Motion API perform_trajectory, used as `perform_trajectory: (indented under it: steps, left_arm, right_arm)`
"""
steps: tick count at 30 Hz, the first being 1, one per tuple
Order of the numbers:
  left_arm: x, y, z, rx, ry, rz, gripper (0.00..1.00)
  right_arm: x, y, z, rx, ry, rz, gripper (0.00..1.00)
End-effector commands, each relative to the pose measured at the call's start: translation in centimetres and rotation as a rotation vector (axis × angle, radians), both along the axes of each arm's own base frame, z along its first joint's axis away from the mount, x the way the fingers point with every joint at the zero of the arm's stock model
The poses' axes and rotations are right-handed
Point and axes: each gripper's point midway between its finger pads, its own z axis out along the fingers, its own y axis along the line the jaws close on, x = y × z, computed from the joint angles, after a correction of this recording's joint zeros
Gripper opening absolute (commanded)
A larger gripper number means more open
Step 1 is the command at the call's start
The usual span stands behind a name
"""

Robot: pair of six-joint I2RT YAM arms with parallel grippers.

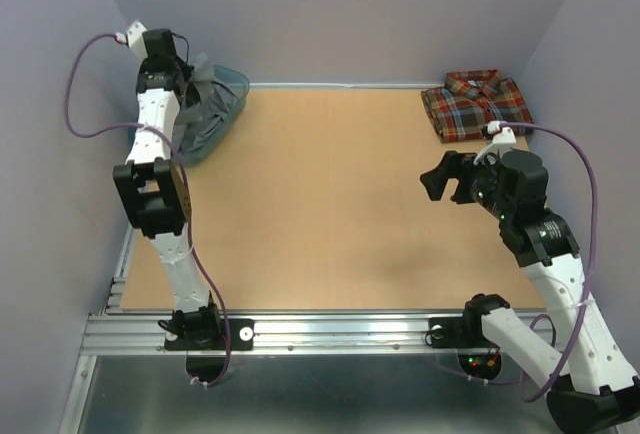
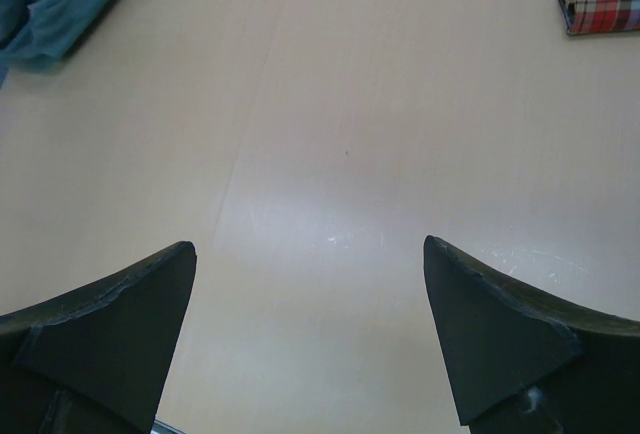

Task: Fold and stack the long sleeve shirts
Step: Grab the shirt from the pile, then move the shirt to the center of the board

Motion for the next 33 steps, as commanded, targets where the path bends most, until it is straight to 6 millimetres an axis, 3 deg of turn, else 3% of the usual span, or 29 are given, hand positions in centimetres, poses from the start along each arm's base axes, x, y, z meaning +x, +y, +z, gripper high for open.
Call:
perform_trajectory:
  steps: [1,2,3,5,6,8,11,14,15,17,18,20,21,23,24,25,26,27,28,29,30,31,32,33]
  left_arm:
    - [-5.7,-2.3,22.4,0.114,-0.430,-0.054,0.00]
    - [-6.7,-2.5,24.3,0.124,-0.463,-0.059,0.00]
    - [-8.9,-2.9,27.6,0.137,-0.524,-0.066,0.00]
    - [-11.2,-4.1,30.9,0.160,-0.583,-0.108,0.00]
    - [-13.7,-5.0,33.8,0.171,-0.643,-0.132,0.00]
    - [-16.4,-7.5,37.0,0.172,-0.720,-0.237,0.00]
    - [-23.9,-11.7,43.3,0.167,-0.888,-0.406,0.00]
    - [-29.7,-15.1,46.7,0.135,-1.002,-0.586,0.00]
    - [-32.8,-16.7,47.7,0.120,-1.047,-0.659,0.00]
    - [-36.2,-19.0,47.9,0.104,-1.071,-0.809,0.00]
    - [-39.1,-19.6,48.4,0.096,-1.102,-0.859,0.00]
    - [-41.9,-21.5,47.3,0.073,-1.086,-0.999,0.00]
    - [-44.7,-21.9,47.3,0.061,-1.105,-1.039,0.00]
    - [-45.2,-23.0,44.3,0.026,-1.033,-1.124,0.00]
    - [-47.2,-23.0,43.5,0.035,-1.041,-1.138,0.00]
    - [-44.9,-23.1,39.6,-0.008,-0.941,-1.137,0.00]
    - [-44.3,-23.0,37.6,-0.021,-0.899,-1.126,0.00]
    - [-45.6,-22.9,35.9,-0.019,-0.887,-1.119,0.05]
    - [-42.8,-22.8,30.5,-0.078,-0.763,-1.096,0.08]
    - [-41.6,-21.9,28.2,-0.055,-0.728,-1.029,0.16]
    - [-41.7,-21.1,25.7,-0.059,-0.680,-0.963,0.24]
    - [-39.8,-20.2,21.0,-0.069,-0.575,-0.899,0.33]
    - [-38.3,-18.1,18.7,-0.007,-0.525,-0.780,0.50]
    - [-37.7,-16.9,14.8,-0.011,-0.426,-0.704,0.58]
  right_arm:
    - [-0.8,0.6,5.5,0.010,-0.168,0.066,1.00]
    - [-1.1,0.7,5.7,0.011,-0.175,0.074,1.00]
    - [-1.2,0.8,5.8,0.013,-0.183,0.084,1.00]
    - [-2.0,1.0,6.4,0.018,-0.207,0.106,1.00]
    - [-2.2,1.0,6.5,0.021,-0.215,0.114,1.00]
    - [-3.0,0.9,7.0,0.026,-0.239,0.120,1.00]
    - [-4.0,0.9,7.4,0.036,-0.268,0.126,1.00]
    - [-4.7,0.9,7.6,0.055,-0.281,0.134,1.00]
    - [-5.3,1.0,8.0,0.067,-0.296,0.141,1.00]
    - [-5.7,1.0,8.0,0.078,-0.301,0.149,1.00]
    - [-6.0,1.1,8.0,0.087,-0.303,0.153,1.00]
    - [-6.3,1.2,8.0,0.096,-0.304,0.158,1.00]
    - [-6.3,1.3,7.6,0.099,-0.295,0.166,1.00]
    - [-6.5,1.5,7.3,0.107,-0.288,0.173,1.00]
    - [-6.5,1.6,7.0,0.109,-0.279,0.178,1.00]
    - [-6.6,1.7,6.6,0.114,-0.270,0.180,1.00]
    - [-6.6,1.8,6.3,0.116,-0.261,0.182,1.00]
    - [-6.7,1.9,6.1,0.119,-0.254,0.187,1.00]
    - [-6.7,1.9,5.8,0.121,-0.245,0.186,1.00]
    - [-6.6,2.0,5.2,0.123,-0.227,0.186,1.00]
    - [-6.6,2.1,4.8,0.126,-0.215,0.194,1.00]
    - [-6.5,2.2,4.5,0.131,-0.200,0.194,1.00]
    - [-6.3,2.3,4.0,0.131,-0.182,0.193,1.00]
    - [-6.1,2.4,3.6,0.130,-0.166,0.193,1.00]
